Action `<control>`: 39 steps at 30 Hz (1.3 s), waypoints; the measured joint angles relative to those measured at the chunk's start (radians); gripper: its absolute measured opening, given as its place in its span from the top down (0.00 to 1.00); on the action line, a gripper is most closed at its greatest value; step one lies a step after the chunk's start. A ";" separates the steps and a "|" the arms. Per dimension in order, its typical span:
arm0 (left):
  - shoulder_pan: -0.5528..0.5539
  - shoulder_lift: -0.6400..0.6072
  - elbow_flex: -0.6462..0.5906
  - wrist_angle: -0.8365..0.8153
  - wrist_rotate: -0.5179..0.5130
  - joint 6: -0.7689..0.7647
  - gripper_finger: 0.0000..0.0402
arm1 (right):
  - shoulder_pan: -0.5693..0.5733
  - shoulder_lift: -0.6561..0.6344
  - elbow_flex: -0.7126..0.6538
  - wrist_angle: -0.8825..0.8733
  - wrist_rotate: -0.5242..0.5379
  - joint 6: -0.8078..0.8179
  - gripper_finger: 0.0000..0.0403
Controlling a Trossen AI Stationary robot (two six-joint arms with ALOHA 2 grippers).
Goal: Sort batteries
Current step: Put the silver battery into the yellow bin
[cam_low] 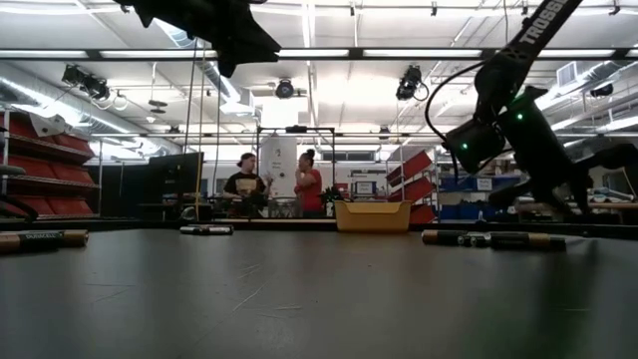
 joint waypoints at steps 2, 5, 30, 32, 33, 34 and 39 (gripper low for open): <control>0.000 0.000 0.000 -0.001 0.000 0.000 0.66 | -0.010 -0.008 -0.013 0.041 0.001 -0.009 0.91; 0.000 0.000 0.000 -0.001 0.000 0.000 0.66 | -0.024 -0.011 -0.025 0.062 0.006 -0.008 0.91; 0.000 -0.005 0.000 -0.009 -0.001 -0.007 0.66 | -0.084 -0.032 -0.135 0.119 0.011 0.069 0.91; 0.000 -0.005 0.000 -0.009 -0.001 -0.004 0.66 | -0.084 -0.035 -0.151 0.136 0.002 0.071 0.90; 0.000 -0.005 0.000 -0.008 -0.001 -0.004 0.66 | -0.084 -0.037 -0.158 0.151 -0.001 0.059 0.90; 0.000 -0.005 0.000 -0.008 -0.001 -0.006 0.66 | -0.083 -0.038 -0.160 0.164 0.000 0.033 0.90; 0.000 -0.014 0.000 -0.006 0.013 -0.008 0.66 | -0.077 -0.028 -0.115 0.167 0.015 -0.120 0.90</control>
